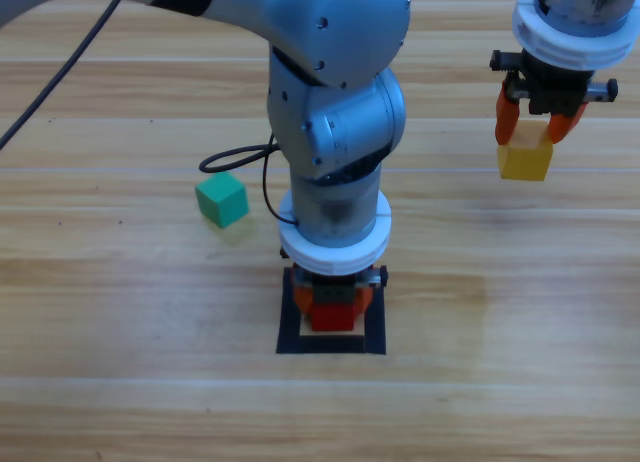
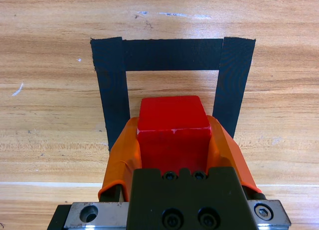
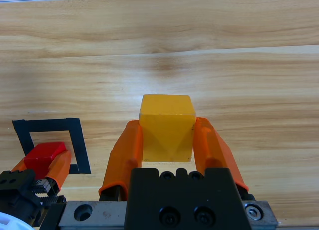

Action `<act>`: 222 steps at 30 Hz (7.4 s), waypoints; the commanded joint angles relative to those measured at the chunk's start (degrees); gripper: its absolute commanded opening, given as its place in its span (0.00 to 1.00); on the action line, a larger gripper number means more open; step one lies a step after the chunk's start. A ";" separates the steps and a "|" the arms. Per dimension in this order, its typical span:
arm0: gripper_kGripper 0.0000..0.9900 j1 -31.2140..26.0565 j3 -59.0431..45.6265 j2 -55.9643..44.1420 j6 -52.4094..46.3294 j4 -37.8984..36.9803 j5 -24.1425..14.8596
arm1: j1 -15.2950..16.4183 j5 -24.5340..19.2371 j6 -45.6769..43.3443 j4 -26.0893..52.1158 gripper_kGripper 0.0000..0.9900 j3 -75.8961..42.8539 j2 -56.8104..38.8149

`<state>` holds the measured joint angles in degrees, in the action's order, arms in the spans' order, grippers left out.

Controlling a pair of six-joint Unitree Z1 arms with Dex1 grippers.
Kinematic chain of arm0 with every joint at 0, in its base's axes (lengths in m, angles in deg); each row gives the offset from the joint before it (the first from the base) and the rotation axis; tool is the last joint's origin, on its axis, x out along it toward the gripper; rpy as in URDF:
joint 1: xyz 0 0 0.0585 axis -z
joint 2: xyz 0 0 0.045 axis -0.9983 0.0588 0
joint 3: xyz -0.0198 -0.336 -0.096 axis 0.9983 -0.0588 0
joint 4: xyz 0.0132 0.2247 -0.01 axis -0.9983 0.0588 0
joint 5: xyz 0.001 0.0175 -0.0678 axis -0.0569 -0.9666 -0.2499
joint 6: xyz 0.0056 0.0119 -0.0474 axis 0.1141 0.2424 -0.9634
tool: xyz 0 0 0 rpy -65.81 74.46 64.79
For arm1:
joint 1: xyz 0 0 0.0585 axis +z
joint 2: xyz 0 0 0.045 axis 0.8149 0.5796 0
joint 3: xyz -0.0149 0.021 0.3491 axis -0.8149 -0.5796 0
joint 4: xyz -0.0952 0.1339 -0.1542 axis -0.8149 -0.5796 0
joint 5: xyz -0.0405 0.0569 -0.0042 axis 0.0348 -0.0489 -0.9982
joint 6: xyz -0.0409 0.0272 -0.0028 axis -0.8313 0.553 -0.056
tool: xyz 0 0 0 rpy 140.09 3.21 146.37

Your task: Stack the blocks in the rectangular block: red at the bottom, yellow in the middle, green on top

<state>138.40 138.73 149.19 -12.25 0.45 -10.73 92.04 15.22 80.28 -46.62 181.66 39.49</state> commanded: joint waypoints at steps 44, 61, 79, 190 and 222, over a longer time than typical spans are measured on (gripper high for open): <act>0.91 -21.63 -24.65 -55.58 26.72 -5.86 0.00 | 18.62 4.29 4.99 -0.64 0.10 9.28 11.58; 0.93 -22.68 -27.11 -56.10 25.13 -4.28 0.53 | 20.90 3.24 5.07 -1.95 0.10 15.26 16.76; 0.93 -22.68 -28.69 -54.34 24.17 -5.16 1.50 | 21.34 2.18 6.13 -3.80 0.10 17.19 18.61; 0.93 -21.89 9.80 6.92 -20.39 5.83 2.20 | 27.32 -9.42 -21.65 42.08 1.00 -50.66 -46.61; 0.00 -21.54 25.27 -7.15 25.13 19.80 2.91 | 29.25 -8.45 -21.73 41.29 1.00 -49.08 -41.60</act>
<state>116.60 164.77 149.53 3.66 19.62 -11.51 118.94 6.29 57.96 -4.77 132.10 -5.10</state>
